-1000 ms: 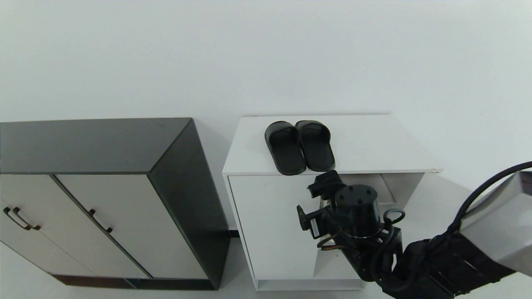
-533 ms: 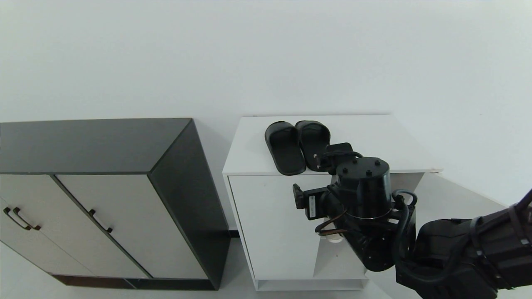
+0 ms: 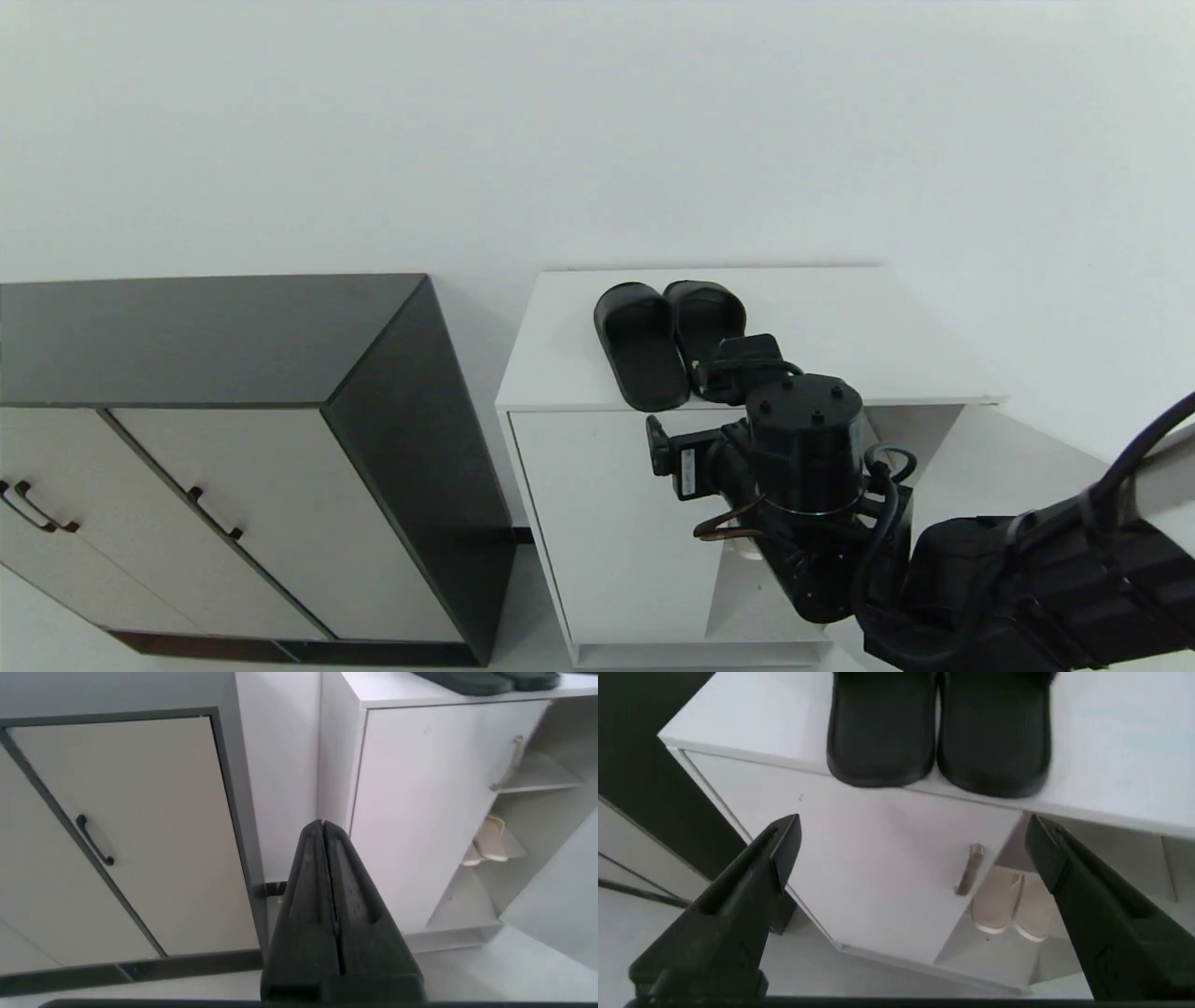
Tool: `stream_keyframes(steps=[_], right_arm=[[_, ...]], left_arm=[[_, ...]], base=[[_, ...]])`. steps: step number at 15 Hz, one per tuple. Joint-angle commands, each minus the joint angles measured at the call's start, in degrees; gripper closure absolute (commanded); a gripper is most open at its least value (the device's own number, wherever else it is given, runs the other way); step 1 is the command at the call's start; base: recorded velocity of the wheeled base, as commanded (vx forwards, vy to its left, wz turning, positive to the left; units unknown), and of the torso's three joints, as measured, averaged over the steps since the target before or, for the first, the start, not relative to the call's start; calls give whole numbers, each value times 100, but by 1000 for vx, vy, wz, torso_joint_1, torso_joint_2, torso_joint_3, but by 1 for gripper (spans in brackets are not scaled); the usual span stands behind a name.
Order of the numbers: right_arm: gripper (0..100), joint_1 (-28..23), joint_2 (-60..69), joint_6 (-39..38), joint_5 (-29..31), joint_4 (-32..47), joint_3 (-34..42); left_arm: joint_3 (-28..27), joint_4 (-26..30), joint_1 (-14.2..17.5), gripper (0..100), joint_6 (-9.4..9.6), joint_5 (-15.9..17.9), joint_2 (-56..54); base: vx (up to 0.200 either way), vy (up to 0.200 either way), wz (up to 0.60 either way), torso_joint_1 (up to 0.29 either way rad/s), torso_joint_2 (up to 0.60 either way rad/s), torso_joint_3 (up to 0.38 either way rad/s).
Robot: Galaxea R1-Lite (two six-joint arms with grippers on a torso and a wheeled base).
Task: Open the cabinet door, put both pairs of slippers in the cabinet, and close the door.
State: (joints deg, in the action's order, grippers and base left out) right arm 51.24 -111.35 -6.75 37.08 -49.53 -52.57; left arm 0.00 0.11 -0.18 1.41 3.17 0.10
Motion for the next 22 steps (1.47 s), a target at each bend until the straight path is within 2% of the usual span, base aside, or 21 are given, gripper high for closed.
stream_keyframes(steps=[1,3,6,13,21,22], right_arm=[[0,0,-80,-1,1,-4,1],[0,0,-115,7,-43,-4,-43],[0,-61,-352,51,-122,49,-553],[0,-492,-897,192,-562,664,-1599],[0,-756,-1600,201,-641,682,-2513],[100,-782,-1636,201,-641,690,-2601]], left_arm=[[0,-2,1,100,-1,-1,-1],[0,-2,1,100,8,-1,-1],[0,-2,1,100,8,-1,-1],[0,-2,1,100,-1,-1,-1],[0,-2,1,100,-1,-1,-1],[0,-2,1,100,-1,-1,-1]], base=[[200,0,0,22,7,-7],[200,0,0,12,-2,0],[200,0,0,-1,1,4],[0,0,0,0,0,0],[0,0,0,0,0,0],[0,0,0,0,0,0]])
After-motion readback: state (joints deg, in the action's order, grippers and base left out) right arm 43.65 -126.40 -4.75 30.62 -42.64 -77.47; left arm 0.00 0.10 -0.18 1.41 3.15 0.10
